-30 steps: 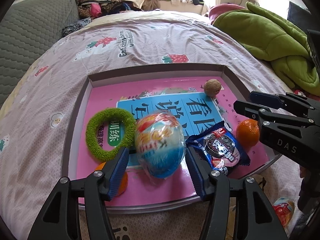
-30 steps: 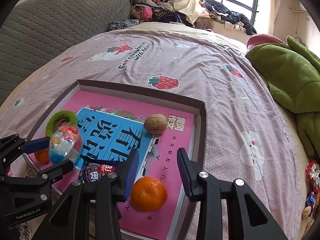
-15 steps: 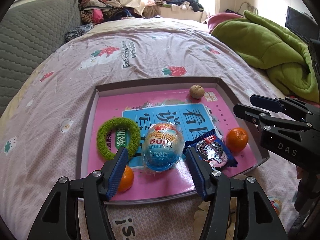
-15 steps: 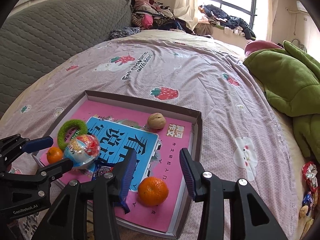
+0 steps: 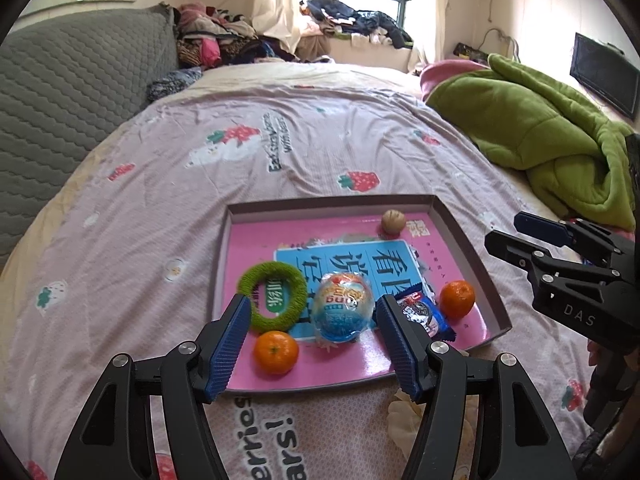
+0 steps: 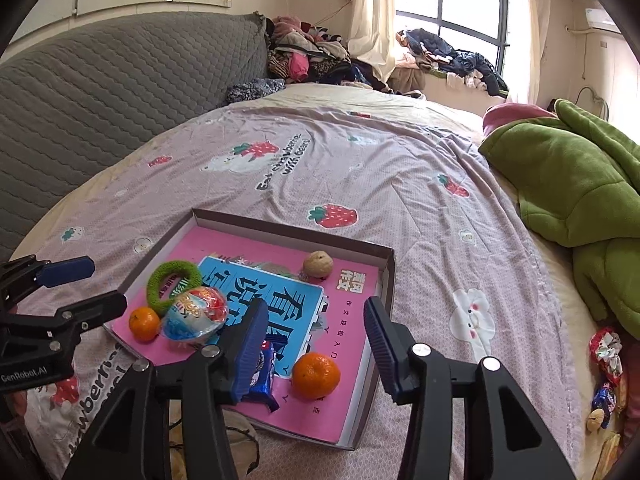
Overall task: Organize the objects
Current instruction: 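Withdraw both open tools up and away from the grey box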
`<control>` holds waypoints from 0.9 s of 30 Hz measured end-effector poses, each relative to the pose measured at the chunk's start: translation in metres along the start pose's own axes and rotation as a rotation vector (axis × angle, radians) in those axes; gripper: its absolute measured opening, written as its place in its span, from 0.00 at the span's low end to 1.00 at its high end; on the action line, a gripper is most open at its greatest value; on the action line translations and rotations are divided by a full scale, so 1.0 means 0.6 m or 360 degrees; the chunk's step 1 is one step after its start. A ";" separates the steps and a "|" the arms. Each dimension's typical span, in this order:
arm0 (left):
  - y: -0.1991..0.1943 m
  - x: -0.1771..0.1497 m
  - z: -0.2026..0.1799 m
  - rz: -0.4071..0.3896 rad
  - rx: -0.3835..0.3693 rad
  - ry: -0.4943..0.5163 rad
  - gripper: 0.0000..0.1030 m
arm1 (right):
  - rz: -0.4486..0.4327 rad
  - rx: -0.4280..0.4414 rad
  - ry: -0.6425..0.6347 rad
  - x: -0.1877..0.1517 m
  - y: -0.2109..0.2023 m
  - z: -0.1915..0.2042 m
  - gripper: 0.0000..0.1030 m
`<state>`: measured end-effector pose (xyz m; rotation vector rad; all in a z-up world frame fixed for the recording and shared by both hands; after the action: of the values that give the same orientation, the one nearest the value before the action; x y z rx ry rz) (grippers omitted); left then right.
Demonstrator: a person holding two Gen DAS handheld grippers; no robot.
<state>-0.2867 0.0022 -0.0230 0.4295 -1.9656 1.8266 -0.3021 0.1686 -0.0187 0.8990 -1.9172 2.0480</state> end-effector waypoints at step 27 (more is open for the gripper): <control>-0.119 -0.036 -0.007 -0.0152 0.0004 0.0016 0.67 | -0.0167 0.0051 -0.0046 -0.033 -0.127 0.052 0.49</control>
<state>-0.2319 -0.0011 0.0282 0.5052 -1.9024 1.7690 -0.2368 0.1550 0.0335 1.0190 -1.8153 2.0215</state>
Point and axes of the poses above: each gripper's, at about its wrist camera, not at the fingertips, and y roughly the way its jaws point, z to its left, x to its top, the point moved 7 cm from there along y, roughly the way its jaws point, and after that the axes turned 13 degrees about z, right-handed, at the moved point
